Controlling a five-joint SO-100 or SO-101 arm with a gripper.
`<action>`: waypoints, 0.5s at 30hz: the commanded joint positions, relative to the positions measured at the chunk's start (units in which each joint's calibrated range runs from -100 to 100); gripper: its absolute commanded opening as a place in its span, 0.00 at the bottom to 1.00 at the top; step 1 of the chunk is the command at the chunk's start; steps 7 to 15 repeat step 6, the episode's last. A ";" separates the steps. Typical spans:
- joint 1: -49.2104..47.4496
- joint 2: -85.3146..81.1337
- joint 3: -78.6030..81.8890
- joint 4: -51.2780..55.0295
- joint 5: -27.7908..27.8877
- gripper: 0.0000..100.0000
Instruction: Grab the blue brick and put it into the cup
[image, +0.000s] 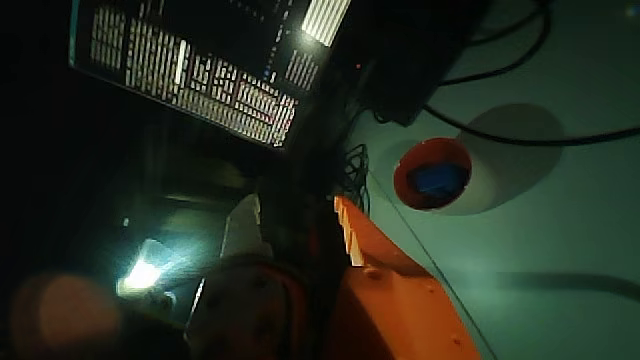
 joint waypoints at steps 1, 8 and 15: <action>3.84 -9.92 11.66 -5.95 -3.25 0.26; 8.29 -12.33 20.45 -8.71 -5.69 0.23; 8.29 -12.33 20.45 -8.71 -5.69 0.23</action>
